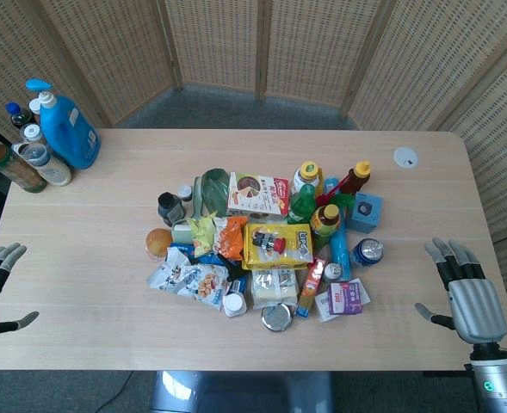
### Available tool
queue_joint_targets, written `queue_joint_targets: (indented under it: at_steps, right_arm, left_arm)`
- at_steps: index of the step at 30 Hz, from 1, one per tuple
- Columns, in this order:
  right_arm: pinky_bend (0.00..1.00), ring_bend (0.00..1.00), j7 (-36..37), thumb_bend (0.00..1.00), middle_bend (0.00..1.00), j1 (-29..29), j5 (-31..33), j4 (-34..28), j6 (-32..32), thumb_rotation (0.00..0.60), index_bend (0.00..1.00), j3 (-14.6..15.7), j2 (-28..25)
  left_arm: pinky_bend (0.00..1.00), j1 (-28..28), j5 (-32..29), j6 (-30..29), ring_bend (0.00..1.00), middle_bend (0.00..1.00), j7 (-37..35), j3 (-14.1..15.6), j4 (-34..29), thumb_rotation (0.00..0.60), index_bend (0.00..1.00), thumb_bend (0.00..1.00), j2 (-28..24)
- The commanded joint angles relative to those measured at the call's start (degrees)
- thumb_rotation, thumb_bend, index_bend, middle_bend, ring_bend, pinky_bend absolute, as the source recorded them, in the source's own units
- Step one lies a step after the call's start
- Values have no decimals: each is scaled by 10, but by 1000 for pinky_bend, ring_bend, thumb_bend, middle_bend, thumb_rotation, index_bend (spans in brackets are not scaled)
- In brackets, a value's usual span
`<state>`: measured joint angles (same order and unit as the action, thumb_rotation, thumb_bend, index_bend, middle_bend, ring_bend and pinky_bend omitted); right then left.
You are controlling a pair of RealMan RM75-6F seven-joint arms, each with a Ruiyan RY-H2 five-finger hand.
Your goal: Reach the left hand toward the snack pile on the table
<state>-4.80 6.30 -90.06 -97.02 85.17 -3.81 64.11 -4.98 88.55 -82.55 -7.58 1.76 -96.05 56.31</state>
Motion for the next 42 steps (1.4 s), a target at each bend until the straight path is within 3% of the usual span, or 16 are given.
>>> queue_joint_targets:
  at_steps: [1,14,20,30,42]
  right_arm:
    - [0,0,-1,0,0,1,-1,1,0,600,0,0,0]
    - [0,0,8,0,0,-2,9,0,5,600,0,-3,-4]
    - [0,0,10,0,0,-3,9,-2,10,600,0,-5,-6]
    - [0,0,14,0,0,-4,15,0,10,600,0,-7,-8]
    - [0,0,31,0,0,-6,20,-2,13,600,0,-9,-14]
  left_arm:
    - [0,1,1,-2,0,0,0,0,0,600,0,0,0]
    - [0,-31,23,37,0,0,37,-4,7,600,0,0,24]
    - [0,-95,19,116,0,0,102,-26,-16,600,0,0,43]
    - [0,-201,-39,256,0,0,242,-56,-79,600,0,0,94]
    - [0,-271,-165,313,0,0,392,-72,-91,600,0,0,185]
